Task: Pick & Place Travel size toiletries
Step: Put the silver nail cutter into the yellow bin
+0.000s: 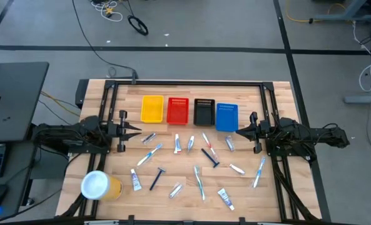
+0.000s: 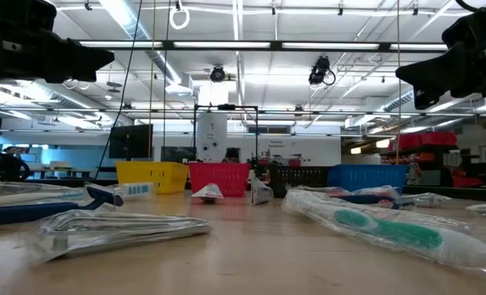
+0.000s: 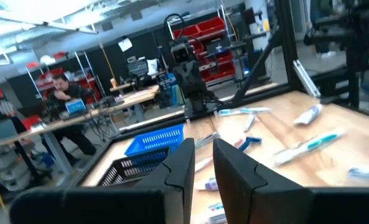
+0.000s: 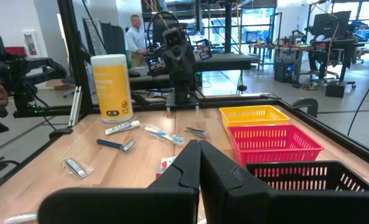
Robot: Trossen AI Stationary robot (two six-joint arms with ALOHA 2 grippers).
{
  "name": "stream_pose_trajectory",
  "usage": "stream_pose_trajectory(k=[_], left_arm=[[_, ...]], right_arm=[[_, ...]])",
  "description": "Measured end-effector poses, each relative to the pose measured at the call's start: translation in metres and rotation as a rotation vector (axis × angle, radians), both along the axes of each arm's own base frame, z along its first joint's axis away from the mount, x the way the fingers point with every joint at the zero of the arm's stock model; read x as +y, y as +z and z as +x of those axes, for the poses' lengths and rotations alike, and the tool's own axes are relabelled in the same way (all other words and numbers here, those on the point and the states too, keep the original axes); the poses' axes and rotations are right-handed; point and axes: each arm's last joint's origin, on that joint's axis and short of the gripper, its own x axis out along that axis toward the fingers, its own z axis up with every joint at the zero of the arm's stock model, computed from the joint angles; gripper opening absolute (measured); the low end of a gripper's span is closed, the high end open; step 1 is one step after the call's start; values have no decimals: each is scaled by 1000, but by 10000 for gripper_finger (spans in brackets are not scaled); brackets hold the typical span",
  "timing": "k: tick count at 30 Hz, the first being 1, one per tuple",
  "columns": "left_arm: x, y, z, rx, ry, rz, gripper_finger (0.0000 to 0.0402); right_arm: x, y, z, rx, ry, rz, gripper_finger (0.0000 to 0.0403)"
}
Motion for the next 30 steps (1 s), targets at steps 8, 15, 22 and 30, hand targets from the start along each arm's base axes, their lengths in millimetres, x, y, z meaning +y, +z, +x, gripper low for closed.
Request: stream_pose_trajectory(k=[8,15,22,30], left_arm=[[0,2,0,-26,-15,-166,67],[1,3,0,-34,1,-335,66],[7,-2,4,-10,212,-382,70],[10,-11,14,72,322,-387,123]], right_arm=[[0,0,0,0,0,0,6],[0,0,0,0,0,0,6],[0,0,0,0,0,0,6],[0,0,0,0,0,0,6]])
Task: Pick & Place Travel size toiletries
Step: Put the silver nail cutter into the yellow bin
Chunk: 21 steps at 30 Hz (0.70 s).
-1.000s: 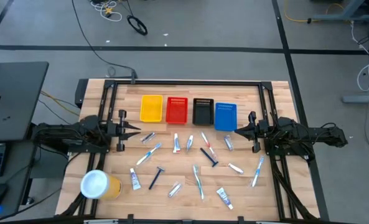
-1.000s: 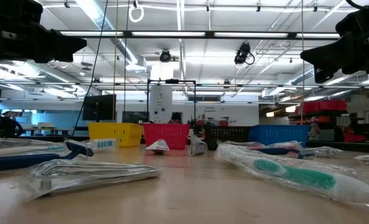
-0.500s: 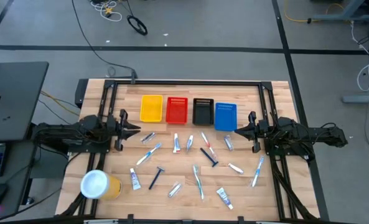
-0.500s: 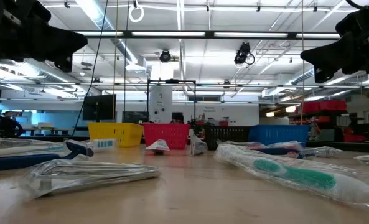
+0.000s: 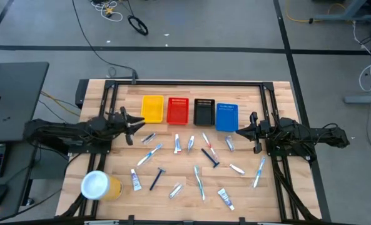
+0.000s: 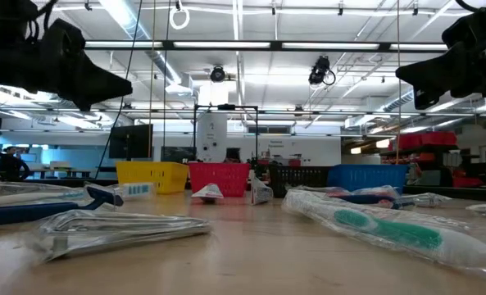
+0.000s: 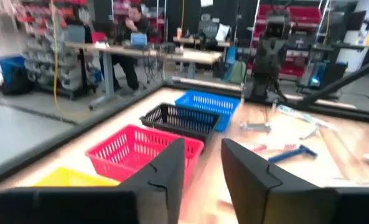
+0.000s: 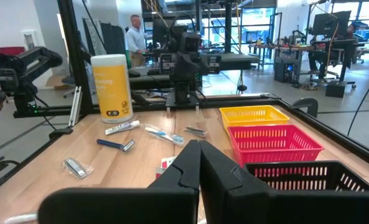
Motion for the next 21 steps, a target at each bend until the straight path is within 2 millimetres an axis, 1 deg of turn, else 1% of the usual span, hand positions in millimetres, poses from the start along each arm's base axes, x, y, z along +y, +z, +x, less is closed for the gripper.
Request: stream_pose_trajectory(k=[3,6,17,20,21], left_arm=[[0,-8,4,71,4,-44,142],[0,-16,8,134,11,-94,152],[-2,-45,17,367,-11,-243,147],[-2,-52,18,429,1,-261,147],[-2,-55,18,448,4,-261,147]], right_arm=[[0,0,0,0,0,0,6],[0,0,0,0,0,0,6],[0,0,0,0,0,0,6],[-1,2,0,-17,-23,-107,6],[-1,3,0,-27,-27,-115,6]])
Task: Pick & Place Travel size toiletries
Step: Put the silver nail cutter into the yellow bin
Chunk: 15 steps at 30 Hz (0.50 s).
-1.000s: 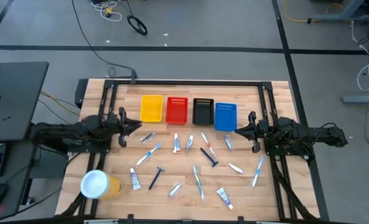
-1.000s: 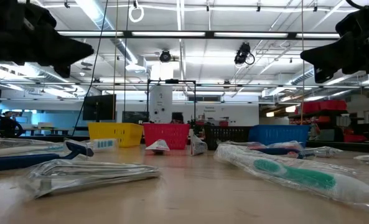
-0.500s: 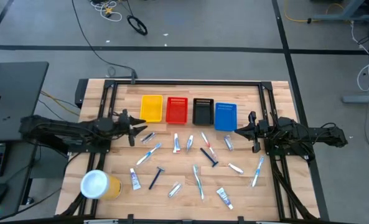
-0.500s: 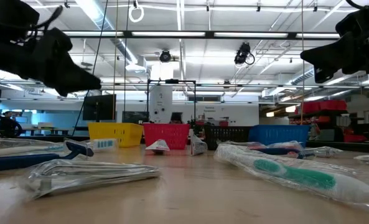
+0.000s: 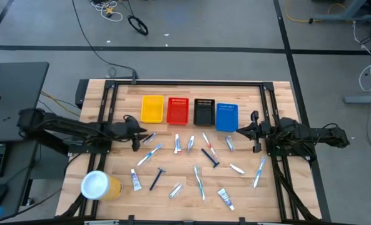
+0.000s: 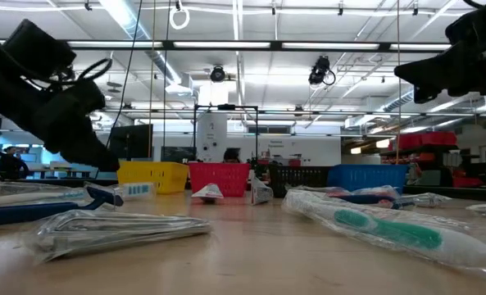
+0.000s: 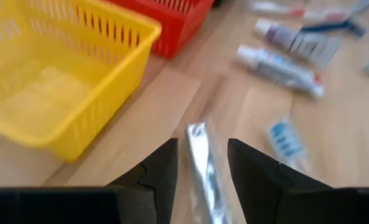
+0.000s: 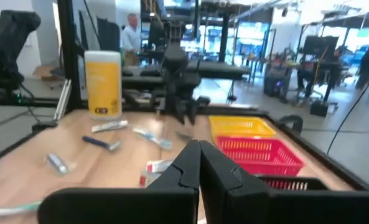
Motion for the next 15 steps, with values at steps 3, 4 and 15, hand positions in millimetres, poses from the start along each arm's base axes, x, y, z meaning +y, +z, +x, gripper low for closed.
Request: stream_pose_trajectory(k=[3,4,15], left_arm=[[0,-5,1,45,6,-5,148],[0,-7,1,51,11,-12,148],[-1,-12,11,27,7,-48,148]], right_arm=[[0,3,0,-36,1,30,6],[0,5,0,-48,2,40,6],[-8,15,-3,-163,-268,32,6]])
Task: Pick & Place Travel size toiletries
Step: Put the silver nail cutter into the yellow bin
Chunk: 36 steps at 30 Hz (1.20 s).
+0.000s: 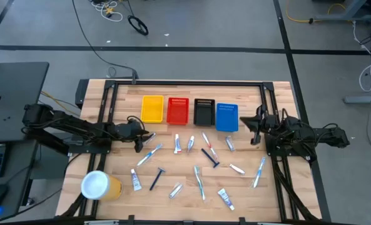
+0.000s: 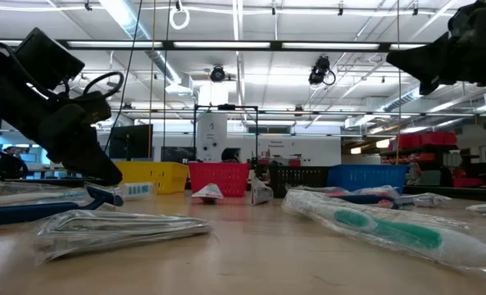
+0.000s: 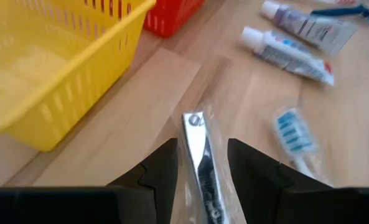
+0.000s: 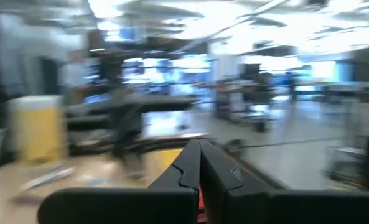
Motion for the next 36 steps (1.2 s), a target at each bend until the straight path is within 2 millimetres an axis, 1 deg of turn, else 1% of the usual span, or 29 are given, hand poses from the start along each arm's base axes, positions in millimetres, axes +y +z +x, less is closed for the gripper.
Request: stream_pose_trajectory(k=[4,7,11,14,18,21,24,27,29,32,36], left_arm=[[0,-7,1,44,18,-22,148],[0,-8,7,79,7,-3,145],[0,-7,17,112,-20,31,139],[0,-7,23,139,-45,64,135],[0,-9,27,165,-49,73,119],[0,-10,27,165,-34,58,99],[0,-10,27,161,-35,58,80],[0,-7,30,124,-43,56,68],[-1,-5,32,88,-59,47,68],[0,1,37,21,-64,69,80],[0,12,48,-18,-63,96,91]], right_arm=[[-7,4,-4,-41,-254,27,6],[-9,5,-4,-42,-333,47,6],[-9,4,-1,-30,-334,45,6],[-10,9,1,-57,-345,20,6],[-11,14,5,-93,-307,-37,16],[-14,11,9,-57,-316,-43,27],[-17,6,14,-15,-330,-8,37],[-19,2,18,6,-309,27,43],[-20,2,21,0,-274,44,44],[-22,4,24,-39,-216,57,44],[-23,10,26,-124,-199,82,45]])
